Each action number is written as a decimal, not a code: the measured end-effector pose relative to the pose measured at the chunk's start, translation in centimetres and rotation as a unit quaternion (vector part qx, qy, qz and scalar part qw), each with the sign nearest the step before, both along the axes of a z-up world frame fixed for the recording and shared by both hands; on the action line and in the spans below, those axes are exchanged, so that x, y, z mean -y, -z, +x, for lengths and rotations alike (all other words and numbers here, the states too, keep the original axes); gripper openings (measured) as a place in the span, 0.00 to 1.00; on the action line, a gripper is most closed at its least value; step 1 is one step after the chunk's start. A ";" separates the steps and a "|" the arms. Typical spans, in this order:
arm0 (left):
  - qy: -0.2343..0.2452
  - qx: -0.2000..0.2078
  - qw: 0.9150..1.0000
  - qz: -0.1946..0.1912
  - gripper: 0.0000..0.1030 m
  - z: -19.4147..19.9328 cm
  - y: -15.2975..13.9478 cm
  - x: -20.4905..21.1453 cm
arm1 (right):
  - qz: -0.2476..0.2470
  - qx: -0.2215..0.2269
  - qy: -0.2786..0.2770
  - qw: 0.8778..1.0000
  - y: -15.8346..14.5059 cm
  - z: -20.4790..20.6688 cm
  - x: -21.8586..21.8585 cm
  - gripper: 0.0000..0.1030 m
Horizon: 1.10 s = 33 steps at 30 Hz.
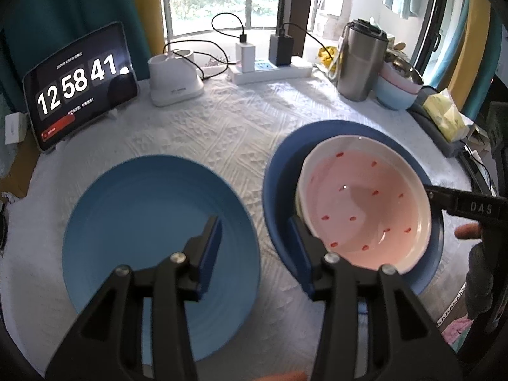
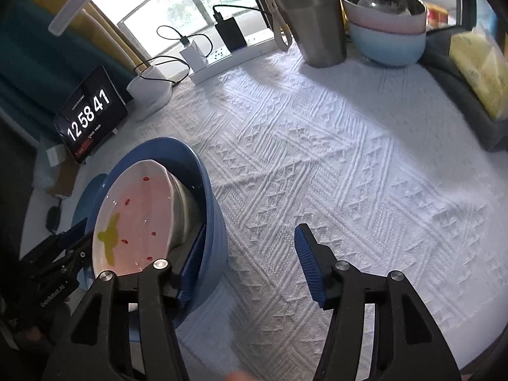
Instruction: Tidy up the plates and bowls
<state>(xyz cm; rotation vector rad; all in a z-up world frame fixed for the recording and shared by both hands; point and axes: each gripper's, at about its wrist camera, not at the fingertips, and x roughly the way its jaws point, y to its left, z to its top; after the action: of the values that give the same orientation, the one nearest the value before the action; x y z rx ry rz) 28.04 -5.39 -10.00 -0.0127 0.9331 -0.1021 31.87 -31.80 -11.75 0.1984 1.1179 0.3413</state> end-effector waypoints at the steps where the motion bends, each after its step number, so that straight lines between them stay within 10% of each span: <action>1: 0.001 0.001 1.000 -0.001 0.44 0.0 0.0 0.0 | -0.001 0.001 -0.001 1.000 0.0 0.0 0.0 0.58; 17: 0.003 0.026 1.000 -0.009 0.40 -0.4 0.1 0.0 | -0.039 0.048 0.031 0.998 -0.3 -0.8 -0.8 0.56; 28: 0.018 0.046 0.999 -0.005 0.15 -0.7 0.0 1.2 | -0.025 0.068 0.010 0.997 -0.9 -1.4 -2.6 0.09; 33: 0.016 0.050 0.999 -0.016 0.15 -0.8 -0.1 1.0 | -0.035 0.080 0.014 0.996 -1.0 -1.7 -3.2 0.09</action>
<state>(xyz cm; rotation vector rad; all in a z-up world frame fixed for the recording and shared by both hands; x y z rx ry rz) 27.20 -6.39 -9.94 -0.0221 0.8322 -0.1450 30.17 -28.62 -10.75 0.1226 0.9658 0.2883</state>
